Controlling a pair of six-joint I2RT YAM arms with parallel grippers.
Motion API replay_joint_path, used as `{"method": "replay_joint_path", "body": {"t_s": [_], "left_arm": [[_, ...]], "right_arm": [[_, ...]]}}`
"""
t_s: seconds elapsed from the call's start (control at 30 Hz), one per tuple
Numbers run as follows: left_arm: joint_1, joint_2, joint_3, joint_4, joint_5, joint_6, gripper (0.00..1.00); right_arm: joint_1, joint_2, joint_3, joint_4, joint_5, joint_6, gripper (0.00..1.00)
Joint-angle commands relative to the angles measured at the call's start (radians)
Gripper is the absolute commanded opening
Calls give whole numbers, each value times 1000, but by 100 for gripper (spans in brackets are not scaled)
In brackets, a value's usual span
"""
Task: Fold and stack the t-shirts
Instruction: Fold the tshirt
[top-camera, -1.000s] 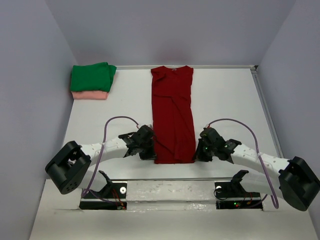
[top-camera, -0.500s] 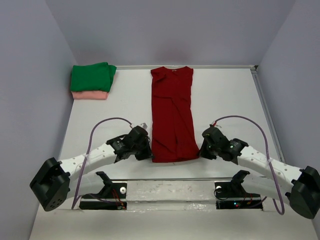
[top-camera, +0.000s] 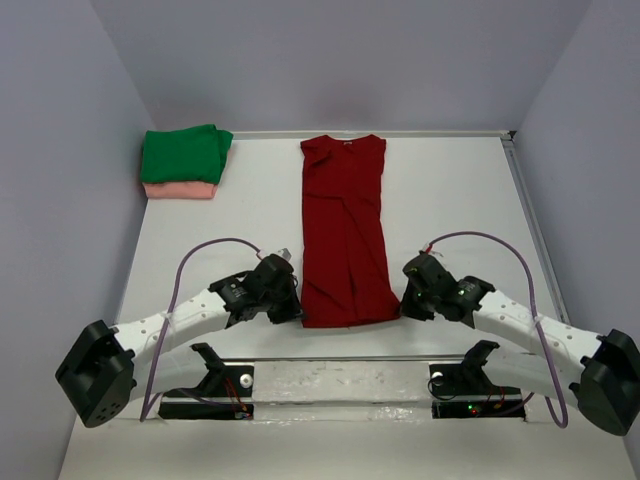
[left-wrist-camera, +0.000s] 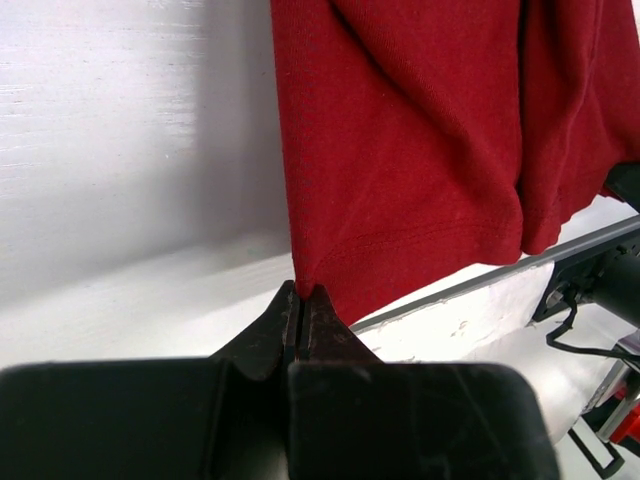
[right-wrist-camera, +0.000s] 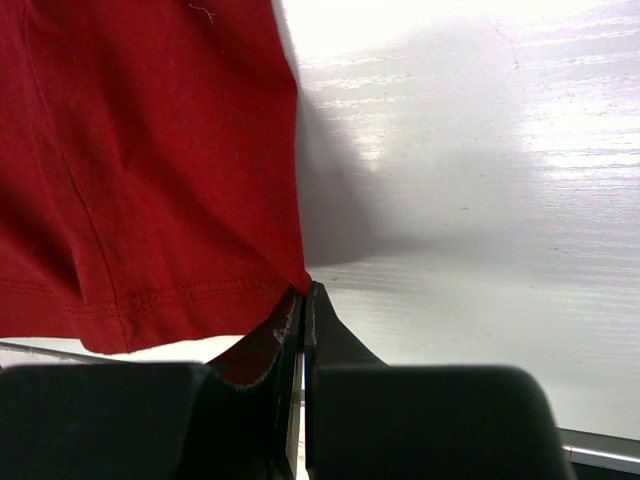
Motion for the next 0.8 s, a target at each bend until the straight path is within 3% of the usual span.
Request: {"method": "replay_joint_path", "body": {"t_s": [0.0, 0.53, 0.77], "left_arm": [[-1, 15, 16, -33, 18, 23, 0], [-56, 0, 154, -121, -50, 20, 0], [-15, 161, 359, -174, -100, 132, 0]], "right_arm": [[6, 15, 32, 20, -10, -36, 0], [25, -40, 131, -78, 45, -126, 0], [25, 176, 357, -55, 124, -335, 0]]}}
